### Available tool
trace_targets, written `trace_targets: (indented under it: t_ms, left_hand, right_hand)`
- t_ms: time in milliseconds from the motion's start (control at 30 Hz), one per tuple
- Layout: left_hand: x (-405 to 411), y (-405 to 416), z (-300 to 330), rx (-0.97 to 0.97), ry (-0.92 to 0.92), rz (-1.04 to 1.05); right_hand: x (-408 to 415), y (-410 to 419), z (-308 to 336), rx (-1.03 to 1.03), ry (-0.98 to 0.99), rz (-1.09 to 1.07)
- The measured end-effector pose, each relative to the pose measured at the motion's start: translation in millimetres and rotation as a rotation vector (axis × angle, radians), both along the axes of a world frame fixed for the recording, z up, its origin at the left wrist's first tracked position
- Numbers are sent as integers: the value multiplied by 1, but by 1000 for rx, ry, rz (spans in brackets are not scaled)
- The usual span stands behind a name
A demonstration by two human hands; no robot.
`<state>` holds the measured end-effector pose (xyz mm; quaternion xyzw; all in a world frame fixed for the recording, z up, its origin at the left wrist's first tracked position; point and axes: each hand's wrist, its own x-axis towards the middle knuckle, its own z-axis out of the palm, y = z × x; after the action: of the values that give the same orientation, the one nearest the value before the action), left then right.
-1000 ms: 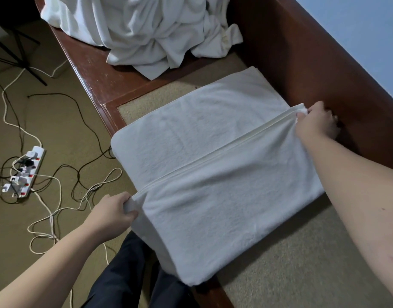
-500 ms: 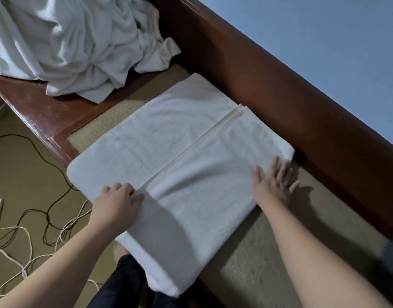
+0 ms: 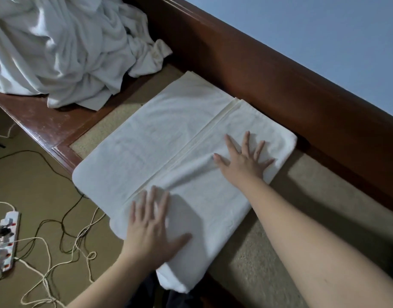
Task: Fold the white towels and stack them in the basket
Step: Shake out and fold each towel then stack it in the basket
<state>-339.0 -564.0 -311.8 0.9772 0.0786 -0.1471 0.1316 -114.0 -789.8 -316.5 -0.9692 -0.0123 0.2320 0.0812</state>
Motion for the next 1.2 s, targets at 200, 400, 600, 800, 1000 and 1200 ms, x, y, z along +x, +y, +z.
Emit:
trace_targets:
  t_ms: [200, 400, 600, 800, 1000, 1200]
  left_hand:
    - [-30, -41, -15, 2, 121, -98]
    - [4, 26, 14, 62, 115, 164]
    - [58, 155, 26, -35, -5, 552]
    - [22, 143, 15, -163, 68, 133]
    - [-10, 115, 0, -392, 46, 465]
    - [-22, 128, -5, -568, 211, 687]
  right_hand:
    - [9, 3, -6, -45, -1, -56]
    - [10, 11, 9, -45, 84, -76]
    - [-12, 45, 17, -7, -32, -113]
    - [-41, 75, 16, 62, -23, -163]
    - [-42, 66, 17, -17, -20, -299]
    - [-35, 30, 13, 75, -163, -1135]
